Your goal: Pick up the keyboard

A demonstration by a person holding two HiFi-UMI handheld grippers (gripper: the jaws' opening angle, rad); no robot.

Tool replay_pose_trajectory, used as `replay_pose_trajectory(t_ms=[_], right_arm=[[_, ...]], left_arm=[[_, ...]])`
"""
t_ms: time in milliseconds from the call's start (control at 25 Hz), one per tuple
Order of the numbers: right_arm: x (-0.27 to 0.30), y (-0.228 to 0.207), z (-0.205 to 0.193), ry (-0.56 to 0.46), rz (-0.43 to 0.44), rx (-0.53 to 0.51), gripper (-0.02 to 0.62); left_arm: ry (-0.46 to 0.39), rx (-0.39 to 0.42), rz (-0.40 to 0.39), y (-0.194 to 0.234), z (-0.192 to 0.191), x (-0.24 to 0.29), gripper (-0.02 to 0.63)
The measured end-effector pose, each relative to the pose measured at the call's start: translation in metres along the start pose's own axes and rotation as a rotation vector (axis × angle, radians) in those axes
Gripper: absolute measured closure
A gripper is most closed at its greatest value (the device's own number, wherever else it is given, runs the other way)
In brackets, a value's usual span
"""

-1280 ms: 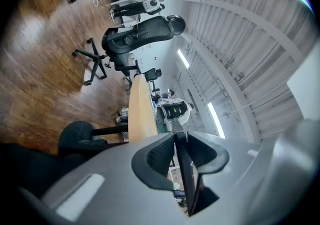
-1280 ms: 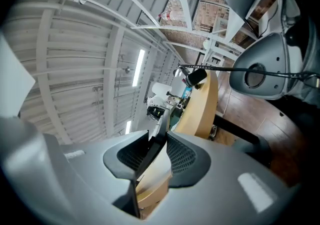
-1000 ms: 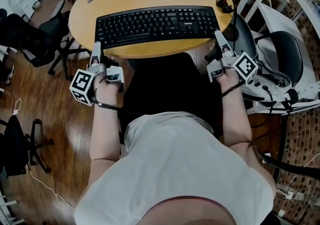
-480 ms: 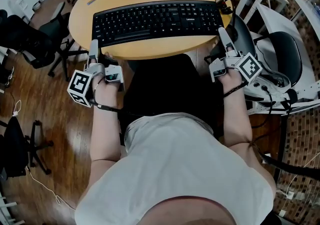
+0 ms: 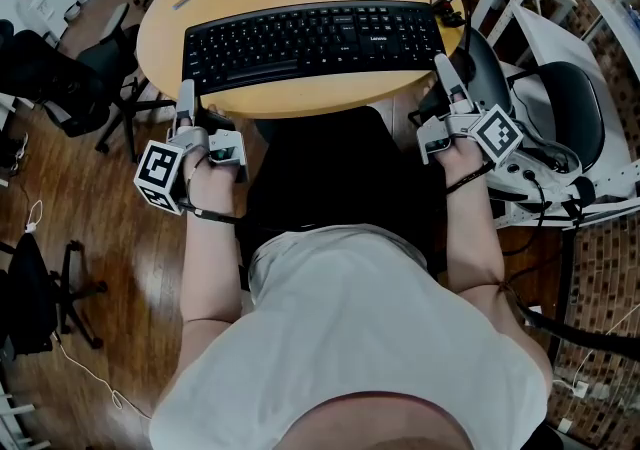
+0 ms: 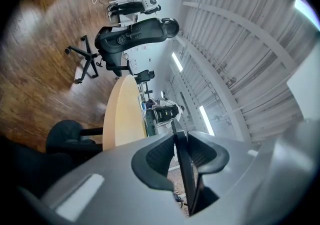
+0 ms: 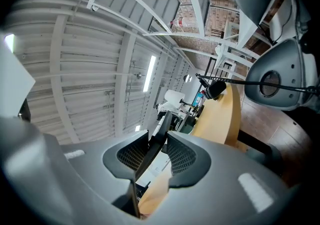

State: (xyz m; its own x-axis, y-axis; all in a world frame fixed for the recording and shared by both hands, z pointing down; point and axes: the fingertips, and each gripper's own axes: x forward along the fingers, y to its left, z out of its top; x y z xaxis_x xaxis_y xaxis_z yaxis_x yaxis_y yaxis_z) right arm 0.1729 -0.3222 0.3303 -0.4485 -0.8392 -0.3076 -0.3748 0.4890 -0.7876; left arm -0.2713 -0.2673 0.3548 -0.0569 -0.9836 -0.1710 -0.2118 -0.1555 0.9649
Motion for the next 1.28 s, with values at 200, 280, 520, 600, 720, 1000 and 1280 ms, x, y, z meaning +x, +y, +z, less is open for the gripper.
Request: replay_pose_trajectory(t_ms=[200, 280, 520, 600, 720, 1000, 1280], right_arm=[[-0.001, 0.0, 0.0, 0.0, 0.002, -0.005, 0.476], [-0.001, -0.001, 0.0, 0.001, 0.002, -0.005, 0.476], [0.0, 0.0, -0.001, 0.005, 0.007, -0.004, 0.476], [0.0, -0.002, -0.001, 0.005, 0.001, 0.0, 0.476], [-0.001, -0.005, -0.002, 0.006, -0.004, -0.003, 0.476], [0.0, -0.008, -0.005, 0.015, -0.012, 0.004, 0.474], [0.0, -0.011, -0.005, 0.017, -0.013, 0.002, 0.474]], left_arm=[[0.002, -0.002, 0.002, 0.0, -0.001, 0.0, 0.298], [0.002, -0.001, 0.001, 0.001, 0.0, 0.0, 0.298], [0.0, 0.007, -0.006, -0.001, 0.001, 0.0, 0.298], [0.001, 0.008, -0.006, -0.002, 0.001, 0.0, 0.296], [0.004, 0.016, -0.005, -0.001, 0.0, 0.0, 0.296], [0.003, 0.018, 0.008, 0.003, 0.001, -0.001, 0.296], [0.001, 0.022, 0.004, 0.002, 0.001, -0.001, 0.296]])
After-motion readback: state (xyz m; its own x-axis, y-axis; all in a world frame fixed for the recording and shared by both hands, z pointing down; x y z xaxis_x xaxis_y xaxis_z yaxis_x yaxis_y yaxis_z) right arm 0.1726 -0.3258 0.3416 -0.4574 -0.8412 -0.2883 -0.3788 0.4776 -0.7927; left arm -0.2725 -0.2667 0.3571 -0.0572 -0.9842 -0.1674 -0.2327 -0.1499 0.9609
